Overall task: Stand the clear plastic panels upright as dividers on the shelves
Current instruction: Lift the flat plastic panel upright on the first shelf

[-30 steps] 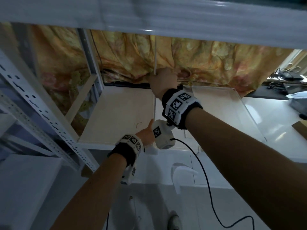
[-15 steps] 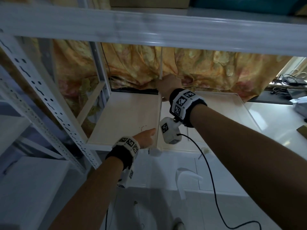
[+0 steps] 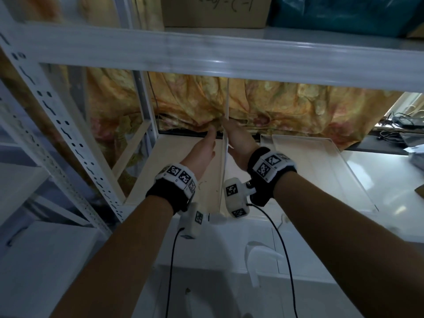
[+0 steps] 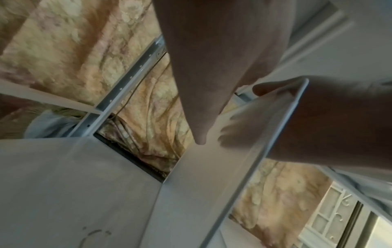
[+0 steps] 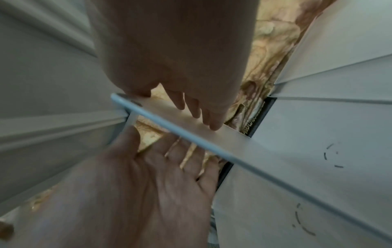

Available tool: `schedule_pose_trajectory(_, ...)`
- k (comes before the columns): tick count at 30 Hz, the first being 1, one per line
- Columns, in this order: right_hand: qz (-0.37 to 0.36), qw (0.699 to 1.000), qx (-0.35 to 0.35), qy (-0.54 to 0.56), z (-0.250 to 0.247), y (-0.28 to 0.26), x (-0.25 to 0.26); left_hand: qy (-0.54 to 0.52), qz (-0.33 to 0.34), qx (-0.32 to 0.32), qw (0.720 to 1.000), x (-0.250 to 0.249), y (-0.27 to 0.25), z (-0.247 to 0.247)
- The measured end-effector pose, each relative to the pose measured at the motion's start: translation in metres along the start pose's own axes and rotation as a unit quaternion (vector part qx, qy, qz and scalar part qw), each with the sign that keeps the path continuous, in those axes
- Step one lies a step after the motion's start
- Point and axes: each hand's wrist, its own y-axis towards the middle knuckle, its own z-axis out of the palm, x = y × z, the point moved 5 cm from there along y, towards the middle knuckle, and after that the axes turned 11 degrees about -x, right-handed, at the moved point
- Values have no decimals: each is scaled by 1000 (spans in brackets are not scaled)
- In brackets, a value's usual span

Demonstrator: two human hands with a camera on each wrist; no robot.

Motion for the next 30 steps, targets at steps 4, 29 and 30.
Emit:
schedule_pose_trajectory(4, -12, 998, 0, 58, 8, 0, -3, -6, 90, -88, 992, -9, 0, 5)
schedule_pose_trajectory(29, -22, 999, 44, -5, 9, 5, 0, -18, 19, -86, 996, 6, 11, 26)
schedule_pose_trajectory(30, -23, 999, 44, -6, 9, 6, 0, -21, 20, -86, 996, 6, 11, 27)
